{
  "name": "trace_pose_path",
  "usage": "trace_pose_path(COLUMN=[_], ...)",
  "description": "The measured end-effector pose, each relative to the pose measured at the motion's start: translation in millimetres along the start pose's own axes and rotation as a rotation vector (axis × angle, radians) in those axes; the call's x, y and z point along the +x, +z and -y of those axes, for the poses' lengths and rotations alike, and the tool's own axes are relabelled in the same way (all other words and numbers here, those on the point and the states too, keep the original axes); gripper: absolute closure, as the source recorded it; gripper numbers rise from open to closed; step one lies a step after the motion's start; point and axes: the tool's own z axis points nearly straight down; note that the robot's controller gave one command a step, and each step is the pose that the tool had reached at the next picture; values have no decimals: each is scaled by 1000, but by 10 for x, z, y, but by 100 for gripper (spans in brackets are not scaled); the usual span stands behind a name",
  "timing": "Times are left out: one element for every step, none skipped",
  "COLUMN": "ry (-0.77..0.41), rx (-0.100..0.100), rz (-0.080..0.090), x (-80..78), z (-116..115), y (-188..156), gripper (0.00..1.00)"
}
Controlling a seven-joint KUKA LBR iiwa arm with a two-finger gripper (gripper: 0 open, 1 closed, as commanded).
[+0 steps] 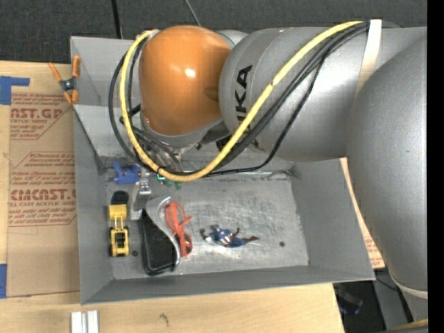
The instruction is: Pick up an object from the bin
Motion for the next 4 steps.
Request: trace_pose_path(ry=[1,-68,-196,-196], rx=[0,-1,0,0], rz=[2,8,1,1], x=[-9,-55,241,241], z=[6,-21,150,151], y=[-9,494,1106,1106], gripper=[0,0,100,0])
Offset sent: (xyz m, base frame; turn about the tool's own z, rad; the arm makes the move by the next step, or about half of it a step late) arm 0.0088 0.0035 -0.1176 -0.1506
